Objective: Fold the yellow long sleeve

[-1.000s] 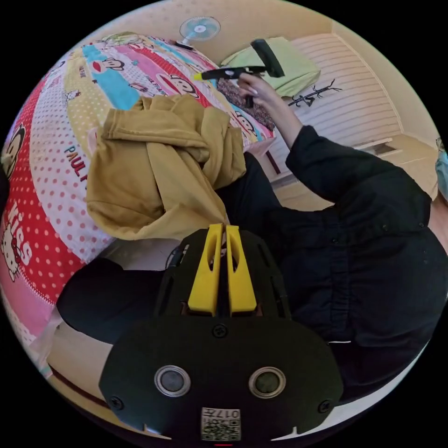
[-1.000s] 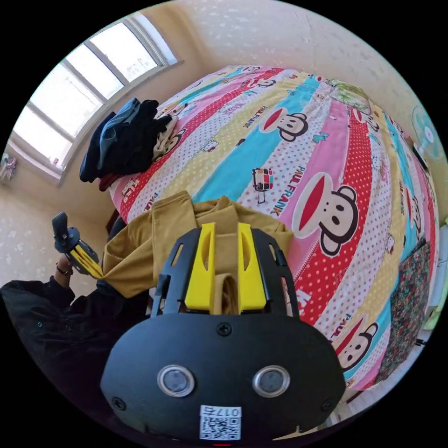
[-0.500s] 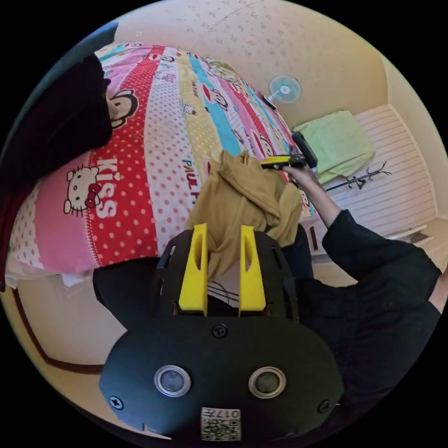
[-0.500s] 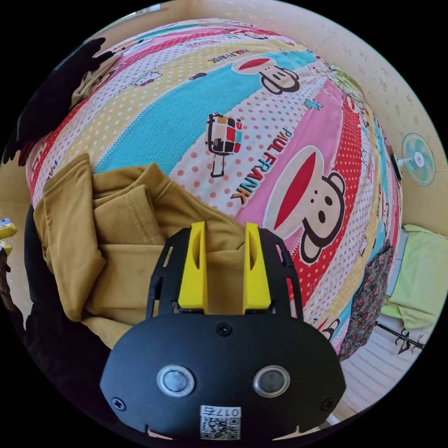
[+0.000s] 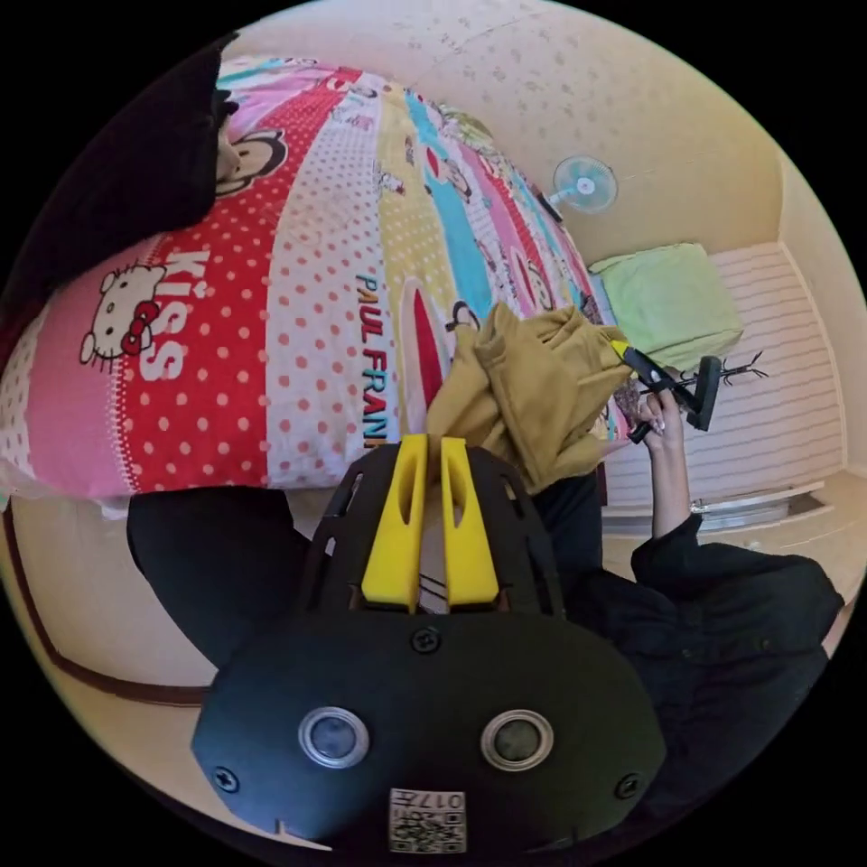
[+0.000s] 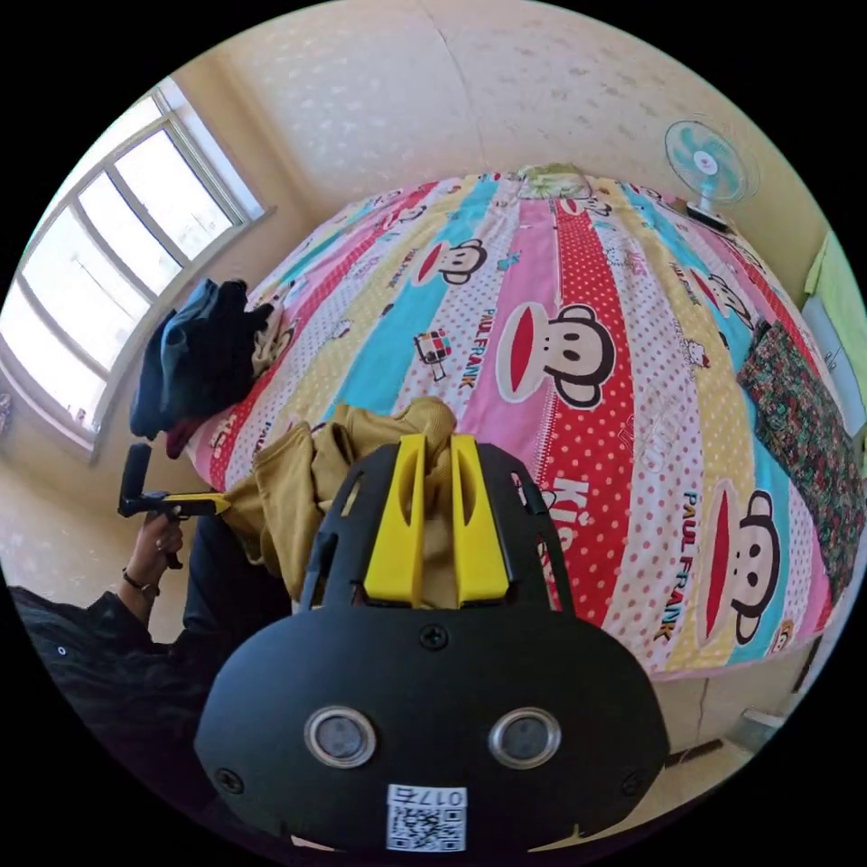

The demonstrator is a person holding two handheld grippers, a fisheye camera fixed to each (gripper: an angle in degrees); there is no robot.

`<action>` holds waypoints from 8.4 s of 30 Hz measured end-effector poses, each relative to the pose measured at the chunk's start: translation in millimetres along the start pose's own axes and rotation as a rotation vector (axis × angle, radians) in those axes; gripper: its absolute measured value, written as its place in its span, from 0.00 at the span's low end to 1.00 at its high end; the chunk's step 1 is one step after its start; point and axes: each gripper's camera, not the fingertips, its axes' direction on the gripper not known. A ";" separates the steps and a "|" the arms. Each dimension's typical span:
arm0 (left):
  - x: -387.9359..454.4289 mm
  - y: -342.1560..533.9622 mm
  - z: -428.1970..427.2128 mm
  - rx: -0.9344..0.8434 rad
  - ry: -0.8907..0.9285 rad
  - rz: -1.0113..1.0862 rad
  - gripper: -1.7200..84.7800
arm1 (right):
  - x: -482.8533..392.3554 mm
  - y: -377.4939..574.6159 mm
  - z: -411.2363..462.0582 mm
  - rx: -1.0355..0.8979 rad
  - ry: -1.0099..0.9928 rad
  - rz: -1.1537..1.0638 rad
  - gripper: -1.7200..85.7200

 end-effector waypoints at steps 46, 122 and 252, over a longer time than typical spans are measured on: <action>299.6 134.9 -287.3 1.401 0.178 0.745 0.01 | -196.4 120.2 -558.5 1.538 0.285 -0.199 0.06; -42.2 -1.6 98.5 -0.194 0.095 -0.001 0.15 | 382.5 38.5 -442.3 0.022 -0.228 0.547 0.18; -70.3 47.0 97.6 -0.007 0.028 -0.115 0.08 | 599.5 191.0 -606.5 0.858 -0.258 1.366 0.11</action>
